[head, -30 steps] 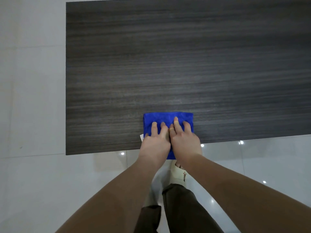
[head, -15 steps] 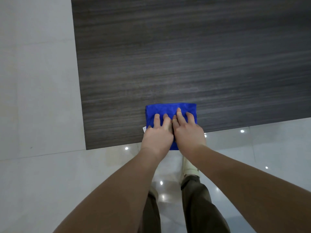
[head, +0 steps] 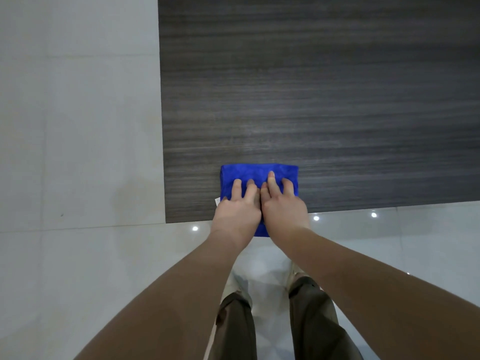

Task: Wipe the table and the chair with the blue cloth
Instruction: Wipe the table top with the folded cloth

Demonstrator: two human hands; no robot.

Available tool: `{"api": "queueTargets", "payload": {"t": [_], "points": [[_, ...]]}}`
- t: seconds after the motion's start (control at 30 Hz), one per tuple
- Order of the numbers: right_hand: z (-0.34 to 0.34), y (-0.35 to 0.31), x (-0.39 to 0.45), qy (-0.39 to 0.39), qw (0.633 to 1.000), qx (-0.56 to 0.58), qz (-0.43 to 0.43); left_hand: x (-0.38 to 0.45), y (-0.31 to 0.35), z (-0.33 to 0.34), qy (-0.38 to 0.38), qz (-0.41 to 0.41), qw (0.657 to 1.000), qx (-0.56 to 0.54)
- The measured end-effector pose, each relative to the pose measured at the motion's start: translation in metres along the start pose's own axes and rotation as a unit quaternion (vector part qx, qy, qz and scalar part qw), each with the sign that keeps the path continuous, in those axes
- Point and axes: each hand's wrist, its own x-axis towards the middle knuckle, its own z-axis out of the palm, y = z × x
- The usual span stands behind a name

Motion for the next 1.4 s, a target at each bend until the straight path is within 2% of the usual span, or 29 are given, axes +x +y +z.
{"api": "queueTargets", "payload": {"t": [0.77,1.2,1.4], "points": [[-0.012,-0.111,0.017,-0.001,0.999,-0.015,-0.043,-0.050,-0.103,0.019,-0.013,-0.036,0.999,-0.014],[-0.023,-0.130,0.029,-0.001,0.998,0.008,-0.058,-0.057,-0.128,0.015,-0.017,-0.043,0.999,-0.008],[-0.029,-0.126,0.044,-0.003,0.998,0.041,-0.052,-0.043,-0.127,0.003,-0.026,-0.072,0.997,-0.005]]}}
